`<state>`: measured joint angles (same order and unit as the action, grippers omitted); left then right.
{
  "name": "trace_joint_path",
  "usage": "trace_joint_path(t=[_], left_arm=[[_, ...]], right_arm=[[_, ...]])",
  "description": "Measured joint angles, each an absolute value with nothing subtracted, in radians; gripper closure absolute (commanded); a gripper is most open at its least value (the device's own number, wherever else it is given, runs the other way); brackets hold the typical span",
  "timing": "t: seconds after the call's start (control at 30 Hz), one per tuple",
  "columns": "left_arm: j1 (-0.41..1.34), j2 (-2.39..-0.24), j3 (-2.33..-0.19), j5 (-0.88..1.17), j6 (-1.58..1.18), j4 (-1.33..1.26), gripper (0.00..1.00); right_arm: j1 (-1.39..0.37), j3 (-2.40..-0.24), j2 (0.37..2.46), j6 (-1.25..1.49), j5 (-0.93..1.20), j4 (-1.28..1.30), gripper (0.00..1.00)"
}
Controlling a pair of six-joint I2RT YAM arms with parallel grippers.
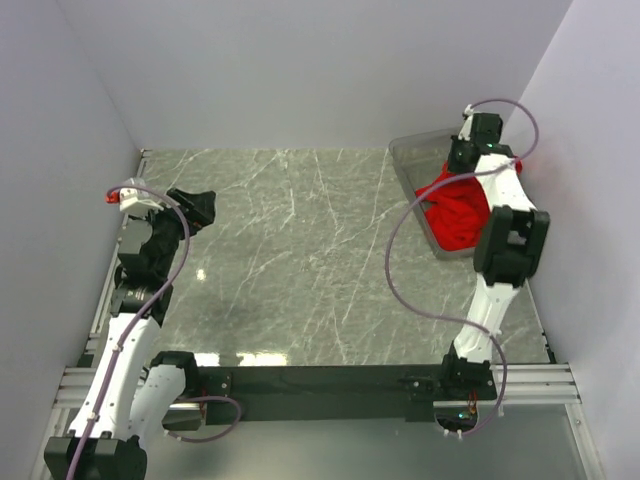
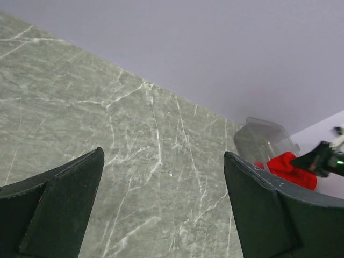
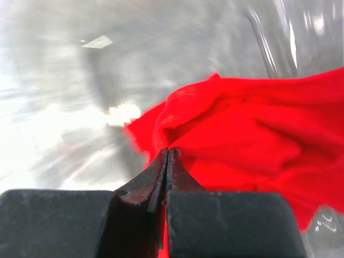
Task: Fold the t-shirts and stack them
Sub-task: Grab the tshirt from the pile, then move the tshirt to the center of the board
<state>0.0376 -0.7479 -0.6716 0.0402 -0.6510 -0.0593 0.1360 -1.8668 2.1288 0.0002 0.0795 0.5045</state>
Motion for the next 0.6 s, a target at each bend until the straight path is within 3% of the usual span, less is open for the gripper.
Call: trace_joint_path(t=[0.3,0.6], left_arm=[[0.038,-0.722,-0.672,0.031,-0.630,-0.056,0.00],[0.038,-0.707,-0.708,0.017,-0.570,-0.056,0.01]], right_arm=[[0.081,-1.758,1.571,-0.013,0.310,0.379,1.00],[-0.161,-2.263,1.550,-0.012,0.399,0.404,1.00]])
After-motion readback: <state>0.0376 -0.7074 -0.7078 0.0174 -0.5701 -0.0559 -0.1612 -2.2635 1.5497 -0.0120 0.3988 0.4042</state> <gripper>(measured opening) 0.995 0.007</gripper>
